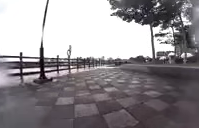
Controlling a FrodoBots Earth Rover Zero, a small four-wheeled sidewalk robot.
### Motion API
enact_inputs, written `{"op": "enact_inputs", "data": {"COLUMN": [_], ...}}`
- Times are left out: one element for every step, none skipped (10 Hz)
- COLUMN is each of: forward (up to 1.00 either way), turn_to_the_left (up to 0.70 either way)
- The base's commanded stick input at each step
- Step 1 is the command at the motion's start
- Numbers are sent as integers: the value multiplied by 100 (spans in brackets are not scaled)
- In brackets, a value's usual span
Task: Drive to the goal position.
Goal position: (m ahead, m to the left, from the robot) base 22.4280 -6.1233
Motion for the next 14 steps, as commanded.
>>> {"op": "enact_inputs", "data": {"forward": [100,100,100,100,100,100,100,100,100,100,100,100,100,100], "turn_to_the_left": [0,0,0,1,6,10,20,20,20,20,20,20,19,17]}}
